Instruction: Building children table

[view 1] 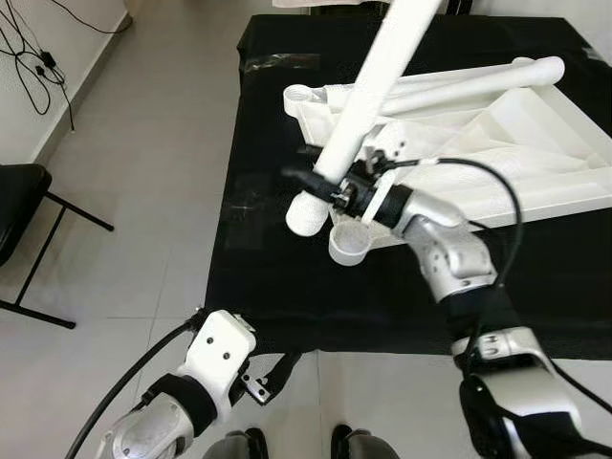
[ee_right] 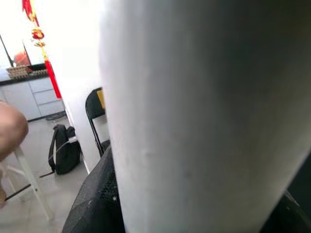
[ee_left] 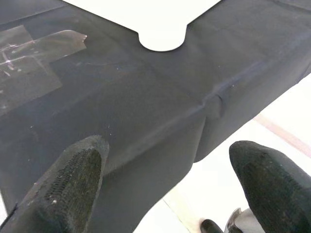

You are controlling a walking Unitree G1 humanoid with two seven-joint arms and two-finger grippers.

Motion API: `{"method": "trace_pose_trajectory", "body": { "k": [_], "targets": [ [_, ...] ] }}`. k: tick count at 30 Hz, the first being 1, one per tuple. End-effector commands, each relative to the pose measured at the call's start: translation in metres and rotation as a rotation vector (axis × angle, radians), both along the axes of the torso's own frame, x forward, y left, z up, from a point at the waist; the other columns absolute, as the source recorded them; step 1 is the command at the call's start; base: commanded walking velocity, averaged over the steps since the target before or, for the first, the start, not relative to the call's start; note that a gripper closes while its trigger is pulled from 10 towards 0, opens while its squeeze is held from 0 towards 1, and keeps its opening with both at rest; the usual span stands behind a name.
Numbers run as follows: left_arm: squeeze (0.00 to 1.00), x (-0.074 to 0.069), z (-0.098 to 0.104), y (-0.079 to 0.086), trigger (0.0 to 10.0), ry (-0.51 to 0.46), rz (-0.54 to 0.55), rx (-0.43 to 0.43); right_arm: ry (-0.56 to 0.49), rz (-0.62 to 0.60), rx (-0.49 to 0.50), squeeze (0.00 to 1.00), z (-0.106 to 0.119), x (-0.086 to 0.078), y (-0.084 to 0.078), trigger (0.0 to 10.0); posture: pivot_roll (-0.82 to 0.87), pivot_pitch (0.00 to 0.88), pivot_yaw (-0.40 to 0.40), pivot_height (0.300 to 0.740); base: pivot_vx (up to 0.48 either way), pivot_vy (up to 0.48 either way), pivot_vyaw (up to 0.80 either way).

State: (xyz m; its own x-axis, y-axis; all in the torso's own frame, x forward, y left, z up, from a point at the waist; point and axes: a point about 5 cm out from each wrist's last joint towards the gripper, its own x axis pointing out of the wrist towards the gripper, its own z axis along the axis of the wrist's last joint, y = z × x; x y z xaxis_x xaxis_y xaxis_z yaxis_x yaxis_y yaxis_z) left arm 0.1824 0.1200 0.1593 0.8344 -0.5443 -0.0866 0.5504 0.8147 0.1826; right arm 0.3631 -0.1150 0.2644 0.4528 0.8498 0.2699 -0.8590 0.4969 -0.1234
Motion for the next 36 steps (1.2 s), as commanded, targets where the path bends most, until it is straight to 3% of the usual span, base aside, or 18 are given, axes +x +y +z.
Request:
{"method": "trace_pose_trajectory", "body": {
  "k": [1, 8, 14, 19, 31, 36],
  "targets": [
    [0.0, -0.005, 0.001, -0.001, 10.0, -0.01, -0.019, 0.013, -0.01, 0.049, 0.026, 0.0, 0.007, -0.003, -0.002, 10.0, -0.07, 0.245, -0.03, 0.74, 0.0, 0.0, 0.0],
    [0.0, -0.008, 0.003, 0.0, 10.0, -0.023, -0.016, -0.003, -0.013, 0.114, -0.123, 0.0, 0.003, -0.004, -0.03, 10.0, -0.06, 0.275, -0.018, 0.74, 0.0, 0.0, 0.0],
    [0.0, -0.009, 0.003, 0.0, 10.0, -0.02, -0.024, -0.01, -0.006, 0.144, -0.179, 0.0, -0.001, -0.007, -0.032, 10.0, -0.07, 0.286, -0.015, 0.74, 0.0, 0.0, 0.0],
    [0.0, -0.009, 0.004, -0.001, 10.0, -0.016, -0.039, -0.018, 0.021, 0.181, -0.338, 0.0, -0.024, -0.008, -0.024, 10.0, -0.07, 0.296, -0.015, 0.74, 0.0, 0.0, 0.0],
    [0.0, -0.01, 0.005, -0.002, 10.0, -0.015, -0.038, -0.022, 0.033, 0.237, -0.412, 0.0, -0.024, -0.005, -0.021, 10.0, -0.07, 0.307, -0.022, 0.74, 0.0, 0.0, 0.0],
    [0.0, -0.01, 0.005, -0.002, 10.0, -0.014, -0.038, -0.023, 0.048, 0.212, -0.358, 0.0, -0.013, 0.002, -0.035, 10.0, -0.07, 0.308, -0.023, 0.74, 0.0, 0.0, 0.0]
  ]
}}
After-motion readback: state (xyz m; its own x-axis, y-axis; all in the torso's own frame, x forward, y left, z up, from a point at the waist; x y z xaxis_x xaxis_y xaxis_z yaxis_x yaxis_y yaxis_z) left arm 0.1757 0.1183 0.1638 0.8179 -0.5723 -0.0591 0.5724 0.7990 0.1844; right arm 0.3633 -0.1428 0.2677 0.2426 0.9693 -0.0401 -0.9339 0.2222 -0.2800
